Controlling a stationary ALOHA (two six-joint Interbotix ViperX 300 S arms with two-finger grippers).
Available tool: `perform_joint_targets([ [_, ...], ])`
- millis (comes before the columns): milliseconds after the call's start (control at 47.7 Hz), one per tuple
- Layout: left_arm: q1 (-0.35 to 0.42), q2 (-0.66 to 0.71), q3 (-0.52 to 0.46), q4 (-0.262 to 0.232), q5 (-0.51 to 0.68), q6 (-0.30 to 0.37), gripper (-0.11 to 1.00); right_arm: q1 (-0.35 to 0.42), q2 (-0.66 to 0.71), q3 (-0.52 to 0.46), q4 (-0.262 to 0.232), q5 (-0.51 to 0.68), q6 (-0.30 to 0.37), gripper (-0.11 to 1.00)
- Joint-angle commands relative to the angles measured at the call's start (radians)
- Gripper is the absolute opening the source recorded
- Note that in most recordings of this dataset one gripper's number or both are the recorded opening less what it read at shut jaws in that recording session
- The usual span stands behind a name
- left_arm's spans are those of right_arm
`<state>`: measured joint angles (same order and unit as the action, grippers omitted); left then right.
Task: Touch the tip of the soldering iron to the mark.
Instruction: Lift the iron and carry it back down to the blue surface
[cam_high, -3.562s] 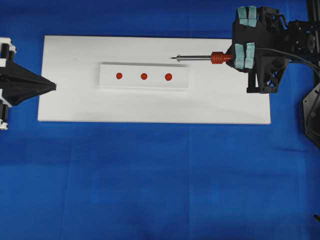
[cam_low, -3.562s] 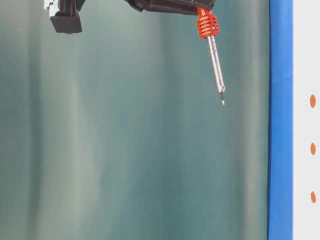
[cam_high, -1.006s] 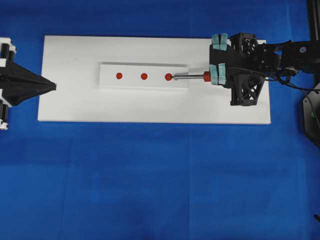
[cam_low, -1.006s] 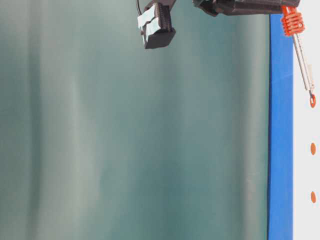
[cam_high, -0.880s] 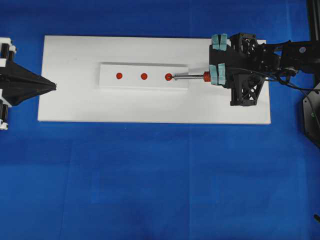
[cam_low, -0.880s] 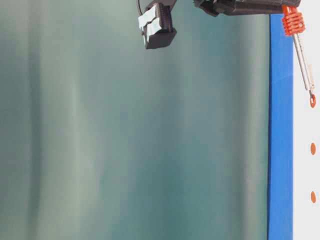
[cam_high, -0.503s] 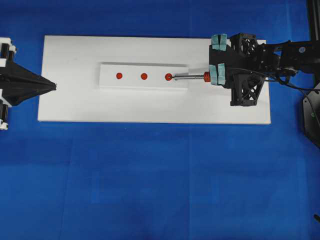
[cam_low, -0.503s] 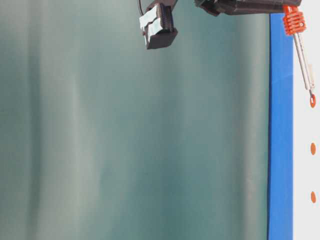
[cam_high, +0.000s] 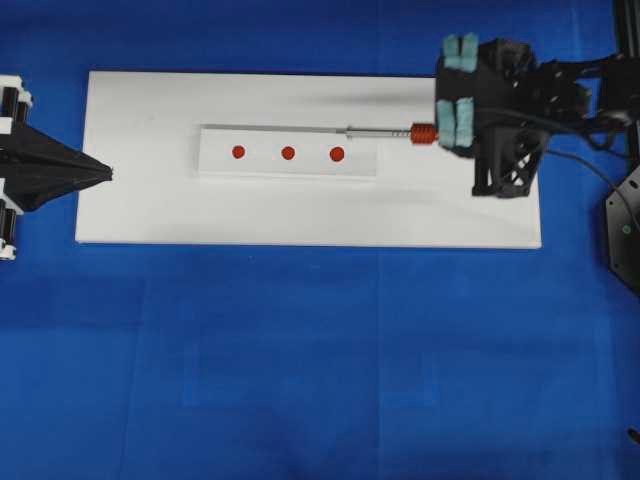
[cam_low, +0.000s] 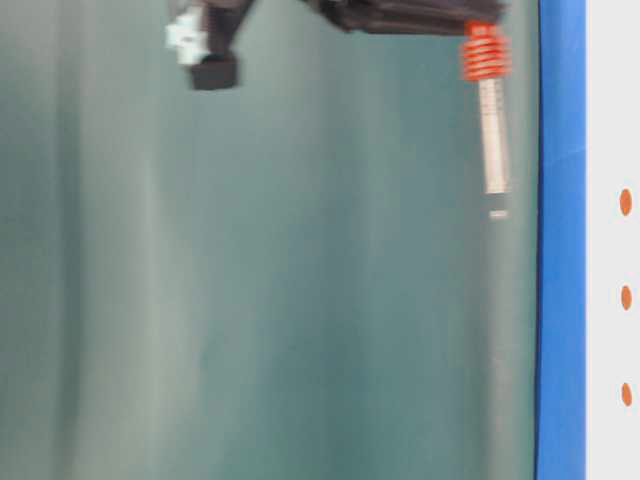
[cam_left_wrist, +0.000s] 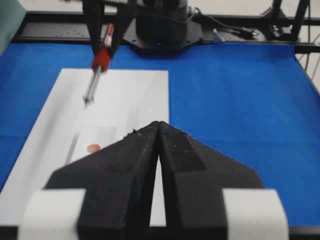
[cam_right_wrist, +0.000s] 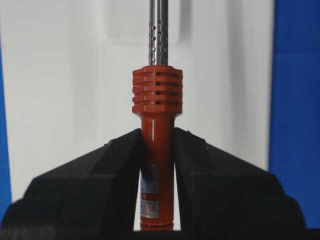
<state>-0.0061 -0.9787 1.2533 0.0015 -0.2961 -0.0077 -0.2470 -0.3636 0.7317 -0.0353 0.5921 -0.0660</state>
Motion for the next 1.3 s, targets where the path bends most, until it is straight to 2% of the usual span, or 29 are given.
perform_joint_targets([
  [0, 0.000, 0.005, -0.011, 0.000, -0.011, 0.000, 0.00, -0.003, -0.051, -0.051, -0.003, 0.034, -0.003, 0.06],
  [126, 0.000, 0.005, -0.011, 0.000, -0.011, 0.000, 0.00, -0.003, -0.081, -0.071, -0.006, 0.071, -0.003, 0.06],
  [440, 0.002, 0.005, -0.011, 0.000, -0.011, 0.000, 0.00, 0.000, -0.080, -0.071, 0.002, 0.074, 0.003, 0.06],
  [566, 0.002, 0.003, -0.011, 0.002, -0.012, 0.000, 0.00, 0.031, -0.092, -0.061, 0.012, 0.077, 0.052, 0.06],
  [692, 0.002, 0.003, -0.011, 0.000, -0.017, -0.002, 0.00, 0.100, -0.115, -0.044, 0.011, 0.074, 0.135, 0.06],
  [880, 0.002, 0.005, -0.012, 0.000, -0.021, -0.002, 0.00, 0.253, -0.143, -0.026, -0.002, 0.054, 0.288, 0.06],
  [964, 0.002, 0.005, -0.011, 0.000, -0.025, -0.003, 0.00, 0.337, -0.137, -0.026, -0.023, 0.037, 0.365, 0.06],
  [1132, -0.002, 0.005, -0.012, 0.000, -0.032, -0.003, 0.00, 0.488, -0.104, -0.038, -0.115, 0.020, 0.538, 0.06],
  [1278, -0.005, 0.003, -0.011, 0.000, -0.034, -0.003, 0.00, 0.601, -0.055, -0.061, -0.245, 0.025, 0.733, 0.06],
])
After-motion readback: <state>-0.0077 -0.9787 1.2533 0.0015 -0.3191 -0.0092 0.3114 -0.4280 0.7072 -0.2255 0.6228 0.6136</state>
